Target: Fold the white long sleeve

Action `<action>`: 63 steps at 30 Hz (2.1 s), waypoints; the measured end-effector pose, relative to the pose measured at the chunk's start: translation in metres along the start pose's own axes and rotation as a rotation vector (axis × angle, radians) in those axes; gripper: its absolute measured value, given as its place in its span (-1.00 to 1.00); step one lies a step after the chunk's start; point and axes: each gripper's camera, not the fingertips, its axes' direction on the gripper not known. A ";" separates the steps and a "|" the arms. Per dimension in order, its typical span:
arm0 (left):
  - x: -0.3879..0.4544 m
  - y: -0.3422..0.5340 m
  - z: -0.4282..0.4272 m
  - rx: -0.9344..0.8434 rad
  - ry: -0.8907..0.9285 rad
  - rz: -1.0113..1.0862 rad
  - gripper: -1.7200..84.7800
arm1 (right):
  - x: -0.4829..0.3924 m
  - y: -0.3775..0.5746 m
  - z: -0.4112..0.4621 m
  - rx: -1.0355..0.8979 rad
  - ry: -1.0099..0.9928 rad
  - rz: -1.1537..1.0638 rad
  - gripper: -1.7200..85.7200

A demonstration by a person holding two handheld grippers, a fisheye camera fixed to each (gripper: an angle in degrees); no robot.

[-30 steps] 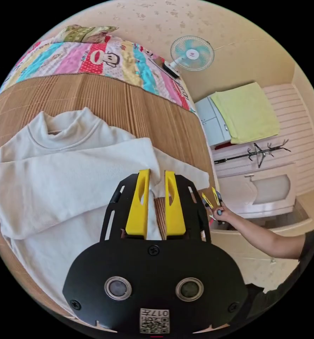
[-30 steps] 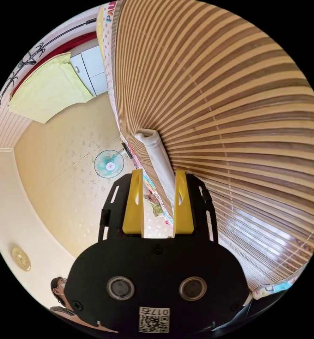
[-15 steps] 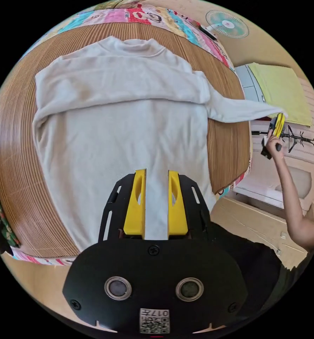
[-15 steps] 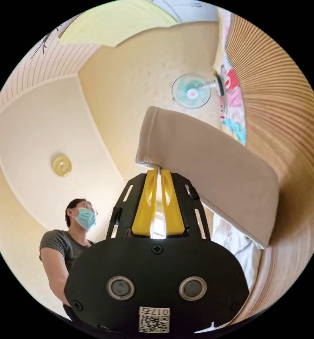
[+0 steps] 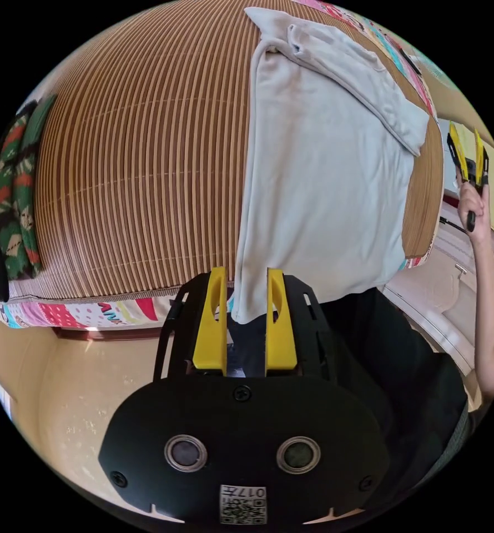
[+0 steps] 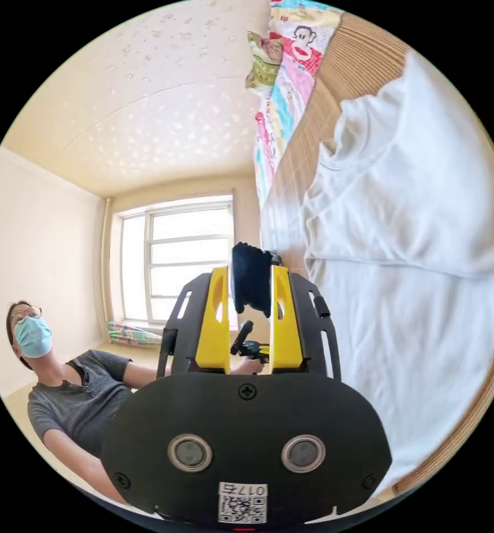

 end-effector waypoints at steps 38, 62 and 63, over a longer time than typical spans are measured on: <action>-0.102 0.133 -0.185 -0.374 0.960 0.400 -0.90 | -0.036 0.233 -0.172 -0.188 -0.081 0.150 -0.90; -0.075 0.044 -0.303 0.752 1.529 -0.266 -0.82 | -0.122 0.049 -0.170 0.507 -0.296 0.198 -0.84; -0.072 0.040 -0.314 0.792 1.493 -0.269 -0.76 | -0.135 0.036 -0.172 0.499 -0.183 0.206 -0.78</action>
